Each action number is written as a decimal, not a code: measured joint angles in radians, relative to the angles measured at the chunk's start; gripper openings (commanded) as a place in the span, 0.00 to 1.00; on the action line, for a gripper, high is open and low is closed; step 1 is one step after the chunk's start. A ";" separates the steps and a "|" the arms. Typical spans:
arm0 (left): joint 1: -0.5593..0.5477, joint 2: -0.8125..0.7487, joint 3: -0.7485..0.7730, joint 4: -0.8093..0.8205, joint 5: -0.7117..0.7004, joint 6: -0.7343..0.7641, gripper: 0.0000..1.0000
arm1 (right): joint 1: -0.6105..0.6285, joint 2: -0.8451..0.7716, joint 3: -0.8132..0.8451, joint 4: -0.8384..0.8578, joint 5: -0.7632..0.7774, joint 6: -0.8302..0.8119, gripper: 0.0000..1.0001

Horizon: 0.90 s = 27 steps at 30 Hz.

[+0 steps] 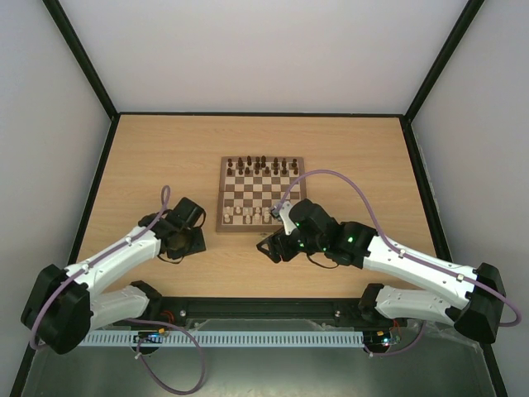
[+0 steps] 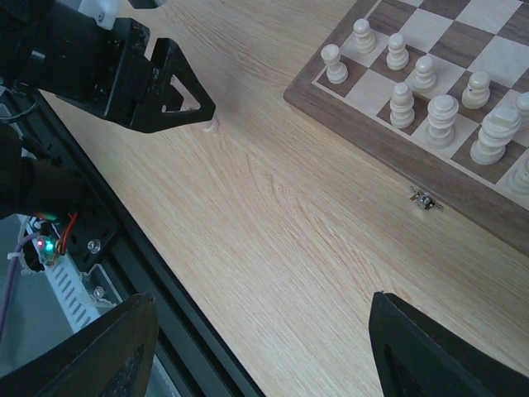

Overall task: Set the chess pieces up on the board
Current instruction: Pick up the chess piece at the center of the board.

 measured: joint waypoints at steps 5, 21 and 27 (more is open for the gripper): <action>0.002 0.034 0.002 -0.002 -0.018 0.002 0.49 | 0.000 0.000 0.000 0.005 -0.009 0.000 0.71; 0.002 0.067 0.008 0.017 -0.026 0.000 0.32 | 0.000 0.000 -0.002 0.009 -0.020 0.000 0.71; 0.004 0.072 0.012 0.019 -0.026 0.000 0.32 | 0.000 0.000 -0.006 0.023 -0.024 0.000 0.71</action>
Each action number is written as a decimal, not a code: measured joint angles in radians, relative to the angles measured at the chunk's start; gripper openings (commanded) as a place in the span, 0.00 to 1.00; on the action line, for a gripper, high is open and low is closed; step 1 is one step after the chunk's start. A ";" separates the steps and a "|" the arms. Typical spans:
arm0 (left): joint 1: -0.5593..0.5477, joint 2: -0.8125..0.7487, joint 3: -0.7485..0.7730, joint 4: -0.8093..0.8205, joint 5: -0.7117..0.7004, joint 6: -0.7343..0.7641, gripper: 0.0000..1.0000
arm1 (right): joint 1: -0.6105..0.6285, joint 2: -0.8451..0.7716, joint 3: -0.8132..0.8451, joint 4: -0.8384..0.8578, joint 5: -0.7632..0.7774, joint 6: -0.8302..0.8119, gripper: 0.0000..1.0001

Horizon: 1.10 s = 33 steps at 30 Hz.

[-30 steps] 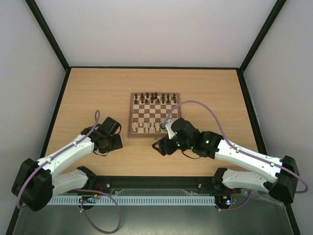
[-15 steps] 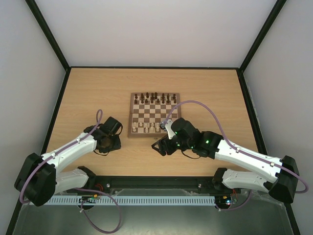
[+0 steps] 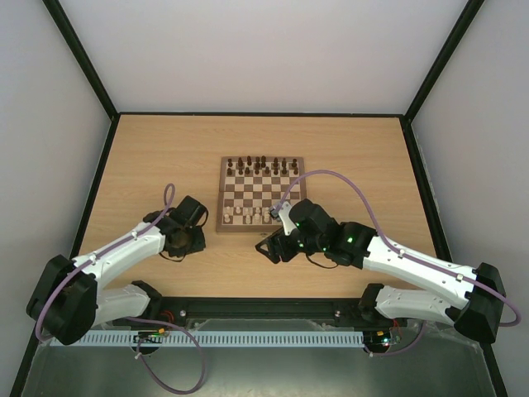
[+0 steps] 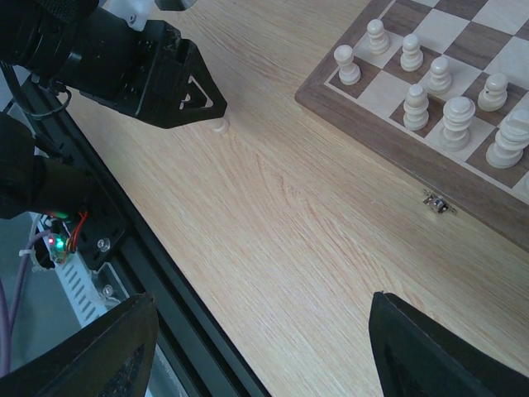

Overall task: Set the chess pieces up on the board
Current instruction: Pick up the chess piece at the center of the board.

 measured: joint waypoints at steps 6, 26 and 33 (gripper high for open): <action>0.000 0.003 0.000 -0.002 0.000 0.000 0.31 | 0.000 0.000 -0.006 0.003 -0.003 0.000 0.71; -0.017 0.002 0.004 -0.043 -0.001 -0.005 0.02 | 0.000 0.000 -0.007 0.004 -0.019 0.000 0.71; -0.055 0.010 0.052 -0.081 -0.008 -0.006 0.02 | 0.000 0.000 -0.007 0.004 -0.019 0.000 0.71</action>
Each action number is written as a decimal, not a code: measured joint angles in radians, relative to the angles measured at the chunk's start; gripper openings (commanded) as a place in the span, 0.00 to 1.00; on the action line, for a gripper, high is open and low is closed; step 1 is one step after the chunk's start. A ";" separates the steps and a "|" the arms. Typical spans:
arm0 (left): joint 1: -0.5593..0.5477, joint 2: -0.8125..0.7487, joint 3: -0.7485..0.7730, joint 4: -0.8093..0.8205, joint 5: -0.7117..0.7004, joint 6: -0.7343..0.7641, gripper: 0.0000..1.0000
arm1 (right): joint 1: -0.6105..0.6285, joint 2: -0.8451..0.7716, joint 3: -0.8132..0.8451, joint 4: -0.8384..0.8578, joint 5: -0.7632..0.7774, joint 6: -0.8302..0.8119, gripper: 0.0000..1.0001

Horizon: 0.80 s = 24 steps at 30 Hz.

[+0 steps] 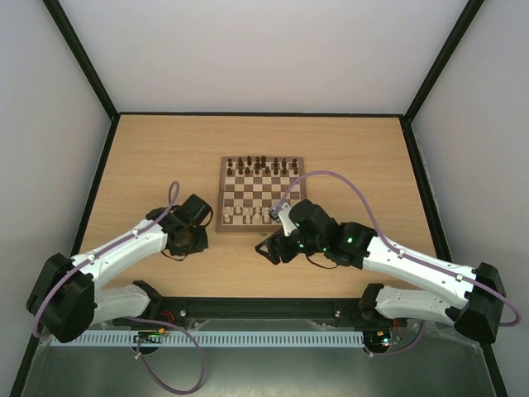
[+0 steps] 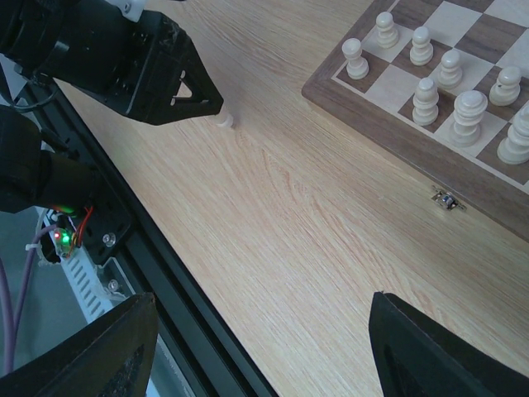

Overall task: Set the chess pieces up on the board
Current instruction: Pick up the chess piece at the center of the board, then place the chess piece on the chessboard.

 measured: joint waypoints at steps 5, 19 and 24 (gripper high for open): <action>-0.025 0.018 0.055 -0.016 -0.016 0.000 0.02 | 0.000 0.000 -0.003 0.000 0.000 0.000 0.71; -0.160 0.222 0.293 -0.037 -0.052 0.000 0.02 | 0.000 -0.003 -0.003 0.000 0.008 0.000 0.71; -0.196 0.255 0.319 -0.034 -0.051 -0.001 0.02 | 0.000 -0.005 -0.003 0.000 0.011 0.000 0.71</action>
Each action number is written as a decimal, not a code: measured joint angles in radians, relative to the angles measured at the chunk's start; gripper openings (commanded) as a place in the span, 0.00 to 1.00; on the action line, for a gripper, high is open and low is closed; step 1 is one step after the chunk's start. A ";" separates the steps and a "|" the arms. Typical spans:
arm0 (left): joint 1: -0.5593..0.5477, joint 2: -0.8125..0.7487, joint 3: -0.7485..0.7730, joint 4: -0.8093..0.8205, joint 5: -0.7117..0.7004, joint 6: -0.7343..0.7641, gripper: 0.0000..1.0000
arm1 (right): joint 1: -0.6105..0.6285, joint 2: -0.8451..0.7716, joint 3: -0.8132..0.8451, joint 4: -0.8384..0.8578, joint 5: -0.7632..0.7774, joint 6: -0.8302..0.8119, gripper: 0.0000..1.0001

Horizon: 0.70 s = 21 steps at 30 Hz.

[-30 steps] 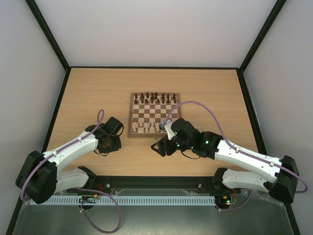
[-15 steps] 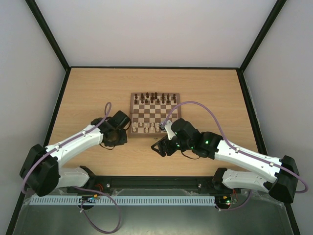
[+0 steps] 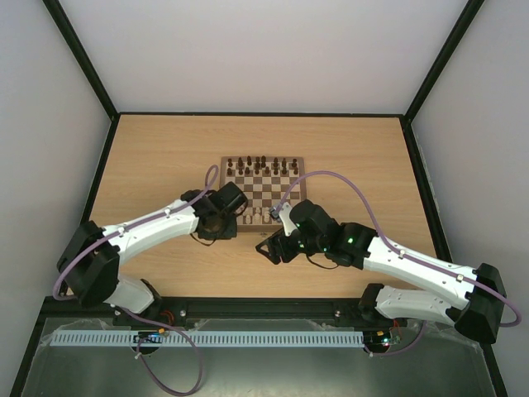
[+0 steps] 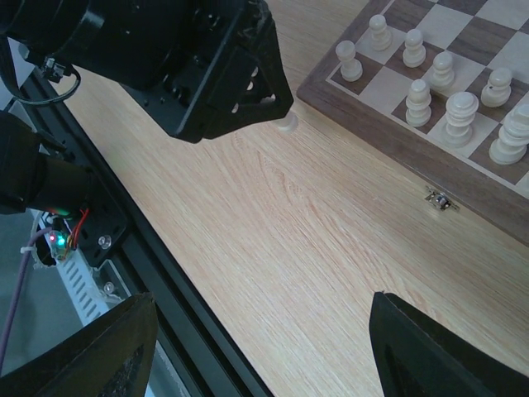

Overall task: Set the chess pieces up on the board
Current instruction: Place the chess piece on the chessboard.

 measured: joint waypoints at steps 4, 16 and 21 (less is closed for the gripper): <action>-0.016 0.042 0.034 0.005 0.001 0.001 0.02 | 0.000 0.000 0.000 0.000 0.005 0.000 0.71; -0.030 0.204 0.180 0.025 -0.013 0.038 0.02 | 0.000 0.000 0.000 0.000 0.015 0.000 0.71; -0.026 0.243 0.209 0.040 -0.018 0.056 0.02 | 0.000 0.000 0.000 0.000 0.015 0.000 0.71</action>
